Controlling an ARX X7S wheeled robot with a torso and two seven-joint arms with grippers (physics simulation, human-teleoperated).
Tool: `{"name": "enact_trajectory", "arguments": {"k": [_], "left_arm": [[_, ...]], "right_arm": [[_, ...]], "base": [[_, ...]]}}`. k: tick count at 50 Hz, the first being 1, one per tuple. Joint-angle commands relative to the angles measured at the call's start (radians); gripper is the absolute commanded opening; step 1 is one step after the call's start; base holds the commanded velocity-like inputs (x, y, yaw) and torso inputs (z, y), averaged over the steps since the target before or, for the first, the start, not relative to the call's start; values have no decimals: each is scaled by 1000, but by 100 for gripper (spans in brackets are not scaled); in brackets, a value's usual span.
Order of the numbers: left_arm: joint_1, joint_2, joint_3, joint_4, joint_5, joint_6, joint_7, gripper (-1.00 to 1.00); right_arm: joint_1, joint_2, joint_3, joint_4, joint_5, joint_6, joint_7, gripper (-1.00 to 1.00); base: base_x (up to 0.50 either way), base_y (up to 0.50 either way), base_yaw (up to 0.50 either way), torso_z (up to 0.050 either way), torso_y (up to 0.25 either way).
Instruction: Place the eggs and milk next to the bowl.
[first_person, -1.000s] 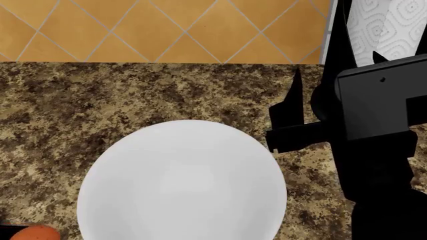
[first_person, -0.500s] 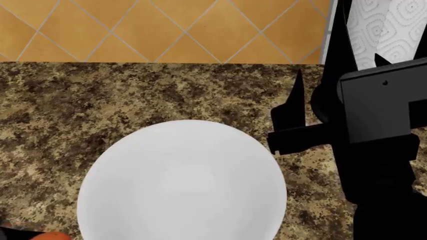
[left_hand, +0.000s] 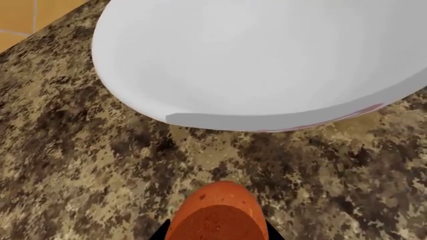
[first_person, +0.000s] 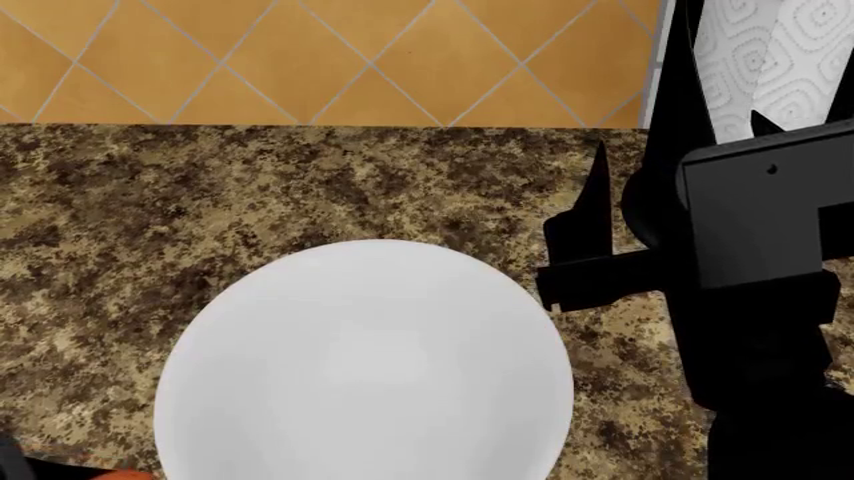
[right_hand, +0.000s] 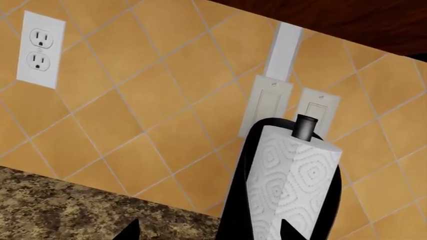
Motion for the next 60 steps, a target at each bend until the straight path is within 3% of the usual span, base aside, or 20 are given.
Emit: {"name": "enact_trajectory", "arguments": {"k": [1, 31, 32, 51, 60], "left_arm": [[-4, 8, 18, -12, 4, 17, -4, -100], [-5, 14, 52, -18, 15, 31, -1, -100], [-6, 14, 51, -18, 12, 27, -3, 100], [-17, 17, 45, -24, 1, 19, -19, 100], [-9, -17, -49, 43, -93, -12, -55, 100]], "right_arm": [[2, 1, -5, 3, 1, 0, 2, 100], [-5, 4, 0, -1, 13, -2, 7, 100], [-5, 4, -1, 0, 13, -2, 7, 100], [-10, 7, -1, 2, 16, -8, 10, 100], [-17, 8, 6, -6, 22, -8, 14, 100]], "base": [[0, 0, 0, 0, 0], [0, 0, 0, 0, 0], [0, 0, 0, 0, 0], [0, 0, 0, 0, 0], [0, 0, 0, 0, 0]]}}
